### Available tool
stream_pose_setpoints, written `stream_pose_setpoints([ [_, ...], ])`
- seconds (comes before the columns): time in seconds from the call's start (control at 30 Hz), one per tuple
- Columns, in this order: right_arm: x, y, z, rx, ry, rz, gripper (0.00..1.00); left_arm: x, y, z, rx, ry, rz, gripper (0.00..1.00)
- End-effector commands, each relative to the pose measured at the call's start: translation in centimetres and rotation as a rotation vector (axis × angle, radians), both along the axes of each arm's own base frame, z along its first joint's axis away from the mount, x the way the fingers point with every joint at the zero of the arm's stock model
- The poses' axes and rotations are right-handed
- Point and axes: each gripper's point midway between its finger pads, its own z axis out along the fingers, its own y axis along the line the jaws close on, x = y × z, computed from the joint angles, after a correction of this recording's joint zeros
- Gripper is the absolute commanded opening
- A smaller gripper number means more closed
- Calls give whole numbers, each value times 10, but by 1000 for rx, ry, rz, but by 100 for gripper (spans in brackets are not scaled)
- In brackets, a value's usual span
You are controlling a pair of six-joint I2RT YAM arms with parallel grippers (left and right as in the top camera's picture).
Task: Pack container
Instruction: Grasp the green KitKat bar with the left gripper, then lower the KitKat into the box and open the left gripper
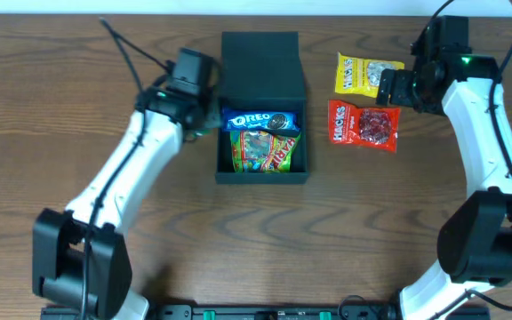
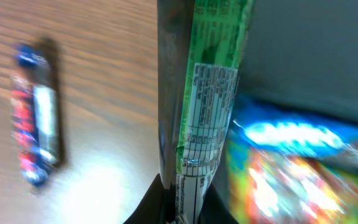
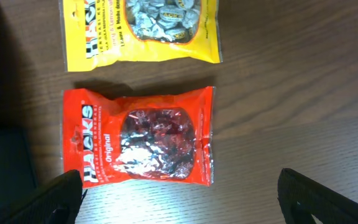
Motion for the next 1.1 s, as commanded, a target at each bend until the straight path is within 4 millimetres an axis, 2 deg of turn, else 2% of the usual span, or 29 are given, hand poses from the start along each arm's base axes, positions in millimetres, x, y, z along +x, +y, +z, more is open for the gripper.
stream_pose_setpoints([
  [0.0, 0, -7, 6, 4, -17, -29, 99, -20, -32, -9, -18, 51, -33, 6],
  [0.07, 0, -7, 6, 5, -17, -30, 99, -27, -47, -9, -1, 45, -72, 6],
  [0.17, -1, -7, 6, 5, -13, -30, 99, -35, -58, -12, 19, 50, -75, 6],
  [0.4, -6, -7, 4, 6, 7, -30, 99, -42, -59, -44, 61, 138, -70, 7],
  [0.47, -8, -7, 3, 6, 15, -30, 99, -43, -59, -52, 70, 153, -69, 10],
  [0.5, -9, -7, 3, 6, 20, -30, 99, -43, -59, -54, 73, 159, -68, 21],
  [0.57, -11, -7, 2, 7, 29, -29, 99, -42, -58, -57, 77, 162, -60, 61],
  [0.63, -13, -7, 1, 7, 37, -29, 99, -40, -56, -57, 85, 152, -52, 95],
  [0.73, -15, -6, 1, 6, 46, -26, 99, -37, -58, -52, 81, 139, -51, 95],
  [0.83, -14, -6, 1, 6, 45, -25, 99, -31, -61, -35, 65, 109, -53, 95],
  [0.9, -14, -6, 1, 7, 44, -25, 99, -23, -66, -12, 46, 58, -74, 95],
  [0.97, -14, -1, 1, 18, 45, -13, 93, -15, -71, 19, 23, -10, -105, 95],
  [1.07, -14, 20, 1, 84, 46, 56, 79, -5, -72, 76, 8, -151, -152, 95],
])
